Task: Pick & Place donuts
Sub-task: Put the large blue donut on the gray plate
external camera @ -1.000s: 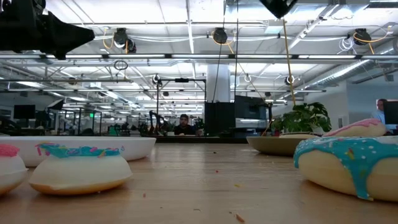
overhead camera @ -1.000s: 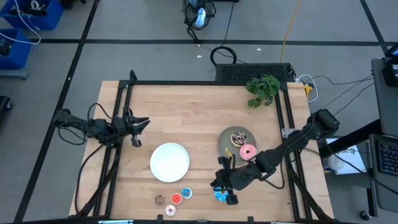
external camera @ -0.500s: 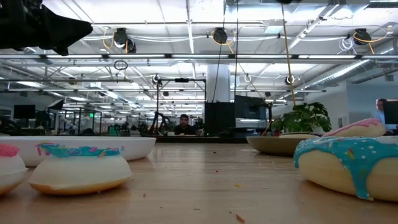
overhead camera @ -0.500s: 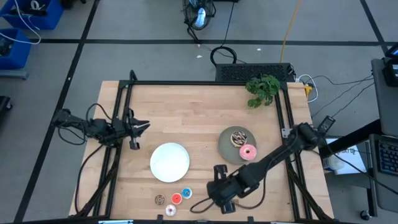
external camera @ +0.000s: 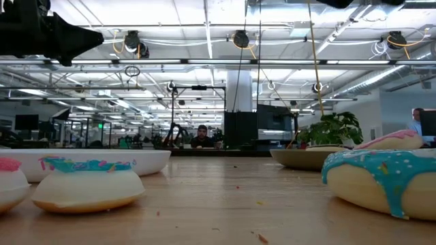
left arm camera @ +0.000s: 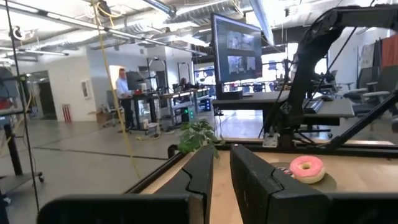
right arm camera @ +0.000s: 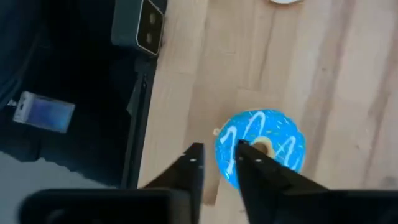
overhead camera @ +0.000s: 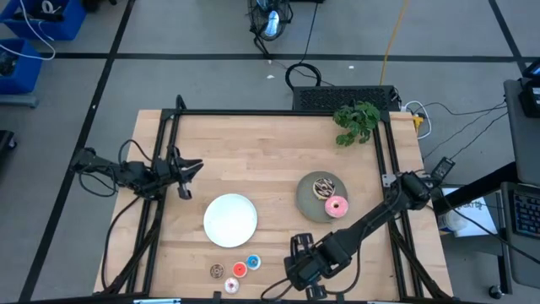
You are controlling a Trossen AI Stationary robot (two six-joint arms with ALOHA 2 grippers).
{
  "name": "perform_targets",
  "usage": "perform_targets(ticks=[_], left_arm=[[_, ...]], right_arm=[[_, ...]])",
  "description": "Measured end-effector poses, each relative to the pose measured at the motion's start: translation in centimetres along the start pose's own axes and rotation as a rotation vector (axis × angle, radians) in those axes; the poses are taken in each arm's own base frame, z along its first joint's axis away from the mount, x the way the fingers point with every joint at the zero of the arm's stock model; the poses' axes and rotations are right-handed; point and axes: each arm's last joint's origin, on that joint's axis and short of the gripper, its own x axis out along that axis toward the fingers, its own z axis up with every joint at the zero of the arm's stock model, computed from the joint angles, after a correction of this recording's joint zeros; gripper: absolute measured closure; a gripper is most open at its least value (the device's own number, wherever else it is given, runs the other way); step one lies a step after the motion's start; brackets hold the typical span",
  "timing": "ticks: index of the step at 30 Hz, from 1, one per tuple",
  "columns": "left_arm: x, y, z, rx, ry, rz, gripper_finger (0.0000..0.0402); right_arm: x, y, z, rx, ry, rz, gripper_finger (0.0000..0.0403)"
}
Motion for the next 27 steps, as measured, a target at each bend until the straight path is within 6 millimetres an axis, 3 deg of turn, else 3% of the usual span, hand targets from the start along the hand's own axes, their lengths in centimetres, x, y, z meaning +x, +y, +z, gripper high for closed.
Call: perform_targets(ticks=[6,10,17,22,27], left_arm=[[0.0,0.0,0.1,-0.008,-0.006,0.002,0.0339],[0.0,0.0,0.1,-0.007,-0.005,0.001,0.0339],[0.0,0.0,-0.1,0.010,0.005,-0.001,0.0339],[0.0,0.0,-0.1,-0.002,0.008,-0.001,0.0339],[0.0,0.0,-0.1,-0.002,0.009,-0.002,0.0339]], right_arm=[[1.5,-0.6,-0.8,-0.036,0.024,-0.018,0.0218],[1.7,-1.0,-0.8,-0.042,0.008,-0.072,0.0181],[1.7,-1.6,-0.6,-0.166,-0.054,-0.229,0.0163],[2.6,-2.2,-0.7,-0.143,-0.049,-0.187,0.0160],[4.0,-2.8,-2.3,-0.156,0.020,-0.208,0.0151]])
